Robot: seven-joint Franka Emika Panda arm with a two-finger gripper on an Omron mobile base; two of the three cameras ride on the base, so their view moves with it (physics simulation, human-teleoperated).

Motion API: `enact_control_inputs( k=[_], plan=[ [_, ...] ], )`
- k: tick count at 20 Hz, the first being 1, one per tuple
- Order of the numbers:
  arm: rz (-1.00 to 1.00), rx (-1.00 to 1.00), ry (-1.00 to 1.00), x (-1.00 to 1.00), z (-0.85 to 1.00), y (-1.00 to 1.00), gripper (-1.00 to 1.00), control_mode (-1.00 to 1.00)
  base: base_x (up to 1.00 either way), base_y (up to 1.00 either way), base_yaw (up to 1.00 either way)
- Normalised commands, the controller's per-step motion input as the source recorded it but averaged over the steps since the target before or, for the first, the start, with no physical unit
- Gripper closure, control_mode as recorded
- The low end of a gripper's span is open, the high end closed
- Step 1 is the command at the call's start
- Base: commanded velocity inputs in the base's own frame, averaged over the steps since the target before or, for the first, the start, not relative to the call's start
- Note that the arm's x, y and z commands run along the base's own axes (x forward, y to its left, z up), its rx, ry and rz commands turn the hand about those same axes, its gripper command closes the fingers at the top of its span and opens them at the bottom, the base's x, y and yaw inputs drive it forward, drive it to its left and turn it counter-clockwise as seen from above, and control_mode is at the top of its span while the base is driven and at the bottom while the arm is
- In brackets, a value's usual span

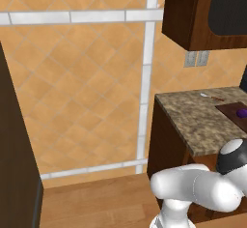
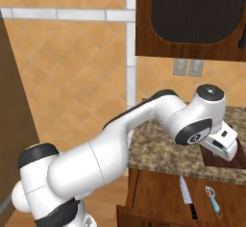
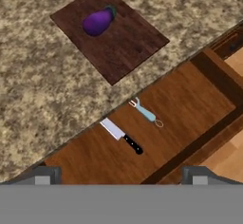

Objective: Place the appropriate cutting tool for cutting the eggplant skin on the cutting board.

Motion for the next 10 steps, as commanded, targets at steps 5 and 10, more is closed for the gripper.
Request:
enact_control_inputs(
  k=[5, 10],
  plan=[
    [0.11, 0.0, 0.0, -0.02, -0.25, -0.11, -1.0, -1.0, 0.0, 0.0, 0.0],
    [0.24, 0.0, 0.09, -0.14, -0.61, -0.07, -1.0, -1.0, 0.0, 0.0, 0.0]
  ],
)
